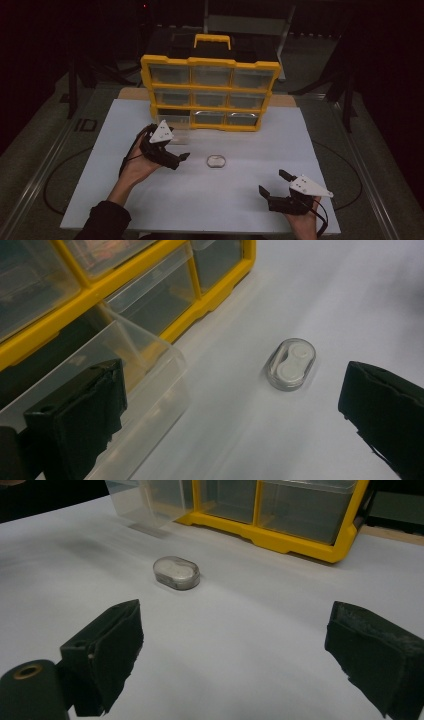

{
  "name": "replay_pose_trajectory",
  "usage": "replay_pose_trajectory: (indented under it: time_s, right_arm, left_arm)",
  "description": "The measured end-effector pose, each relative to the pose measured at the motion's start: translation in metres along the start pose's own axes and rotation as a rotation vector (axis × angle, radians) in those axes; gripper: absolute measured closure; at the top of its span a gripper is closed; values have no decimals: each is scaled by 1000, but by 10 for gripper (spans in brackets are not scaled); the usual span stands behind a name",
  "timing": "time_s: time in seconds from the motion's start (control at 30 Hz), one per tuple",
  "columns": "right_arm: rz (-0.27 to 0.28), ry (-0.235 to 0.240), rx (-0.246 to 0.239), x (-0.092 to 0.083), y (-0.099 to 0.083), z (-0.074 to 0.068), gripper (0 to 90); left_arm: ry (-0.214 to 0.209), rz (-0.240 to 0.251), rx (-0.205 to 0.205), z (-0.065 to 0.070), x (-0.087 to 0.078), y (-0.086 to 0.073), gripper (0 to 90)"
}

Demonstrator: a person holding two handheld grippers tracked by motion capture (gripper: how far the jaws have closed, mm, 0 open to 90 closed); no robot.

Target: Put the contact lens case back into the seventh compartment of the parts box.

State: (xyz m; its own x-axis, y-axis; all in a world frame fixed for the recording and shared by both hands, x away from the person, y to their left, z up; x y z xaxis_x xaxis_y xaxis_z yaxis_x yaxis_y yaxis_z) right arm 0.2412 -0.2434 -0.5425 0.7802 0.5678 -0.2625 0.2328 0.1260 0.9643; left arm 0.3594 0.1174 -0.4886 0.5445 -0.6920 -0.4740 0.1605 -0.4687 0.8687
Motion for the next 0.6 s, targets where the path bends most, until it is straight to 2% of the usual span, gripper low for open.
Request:
replay_pose_trajectory:
  time_s: [0.6]
  right_arm:
    - [-3,3,2,0,0,-1,82]
  left_arm:
    - [-36,-52,45,7,23,10,2]
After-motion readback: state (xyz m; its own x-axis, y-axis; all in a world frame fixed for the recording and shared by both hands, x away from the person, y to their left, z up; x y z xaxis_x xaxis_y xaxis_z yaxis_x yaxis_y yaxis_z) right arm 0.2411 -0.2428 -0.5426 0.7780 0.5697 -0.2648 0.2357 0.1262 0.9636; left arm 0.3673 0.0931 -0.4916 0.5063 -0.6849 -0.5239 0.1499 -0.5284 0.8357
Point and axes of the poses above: each handheld gripper's, and its own axes: x roughly forward along the jaws, y roughly out of its top, z roughly to its right, the point moved 4 cm from there along x, roughly forward along the jaws, and after that the axes turned 7 degrees about z, right-handed, at the moved point
